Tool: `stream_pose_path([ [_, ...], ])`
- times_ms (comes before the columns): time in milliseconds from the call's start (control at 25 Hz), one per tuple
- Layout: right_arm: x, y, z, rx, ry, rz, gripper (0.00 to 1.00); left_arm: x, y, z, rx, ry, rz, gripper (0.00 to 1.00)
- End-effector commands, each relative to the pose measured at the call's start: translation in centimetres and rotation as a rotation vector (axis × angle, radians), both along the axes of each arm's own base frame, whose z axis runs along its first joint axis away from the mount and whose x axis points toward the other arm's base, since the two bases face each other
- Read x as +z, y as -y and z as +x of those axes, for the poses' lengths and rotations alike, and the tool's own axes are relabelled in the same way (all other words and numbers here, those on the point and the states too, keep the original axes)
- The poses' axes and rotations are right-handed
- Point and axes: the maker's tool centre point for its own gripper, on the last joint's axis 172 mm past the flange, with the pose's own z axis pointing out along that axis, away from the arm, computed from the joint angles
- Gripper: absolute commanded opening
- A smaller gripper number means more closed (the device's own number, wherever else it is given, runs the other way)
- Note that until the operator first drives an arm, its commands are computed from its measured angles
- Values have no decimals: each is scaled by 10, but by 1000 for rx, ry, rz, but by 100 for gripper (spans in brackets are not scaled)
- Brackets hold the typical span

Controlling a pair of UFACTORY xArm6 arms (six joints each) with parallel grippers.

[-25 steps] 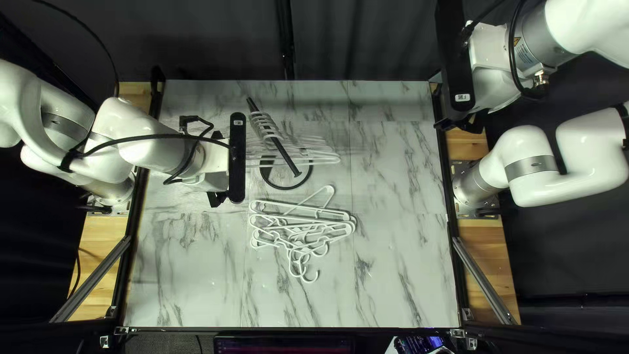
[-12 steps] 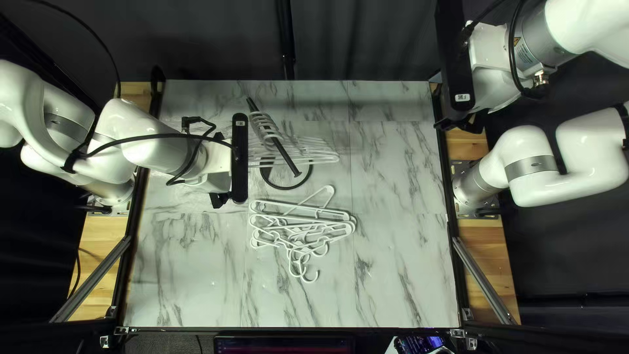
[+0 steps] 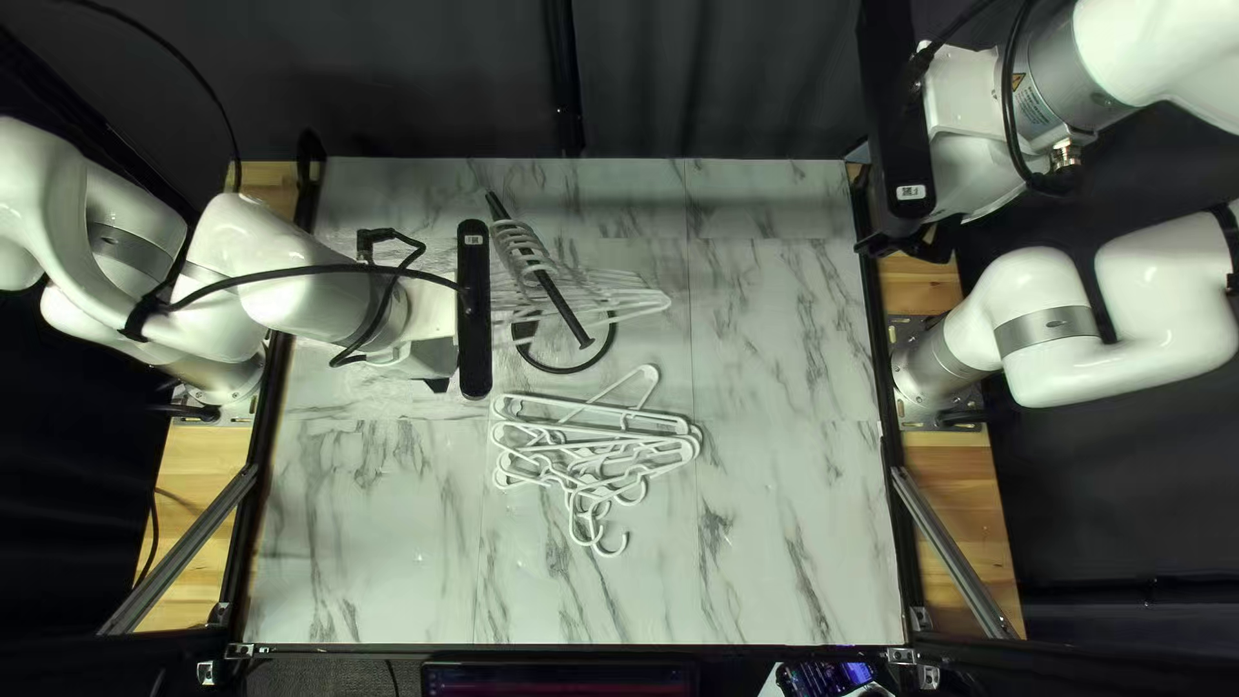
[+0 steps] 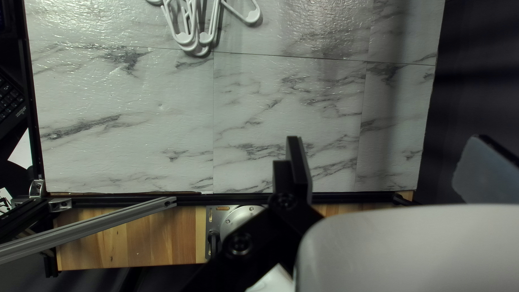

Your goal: Remove hangers from rack and place onto table

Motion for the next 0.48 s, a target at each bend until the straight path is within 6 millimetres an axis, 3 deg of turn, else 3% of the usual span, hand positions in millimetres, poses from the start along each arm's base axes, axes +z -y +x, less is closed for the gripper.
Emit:
stream_pose_path([
  [40, 0, 0, 0, 0, 0, 0, 100, 12, 8, 1, 25, 7, 19, 0],
  [240, 0, 0, 0, 0, 0, 0, 100, 38, 27, -2, 78, 22, 55, 0],
  [480, 0, 0, 0, 0, 0, 0, 100, 43, 58, 5, 111, 42, 77, 0],
])
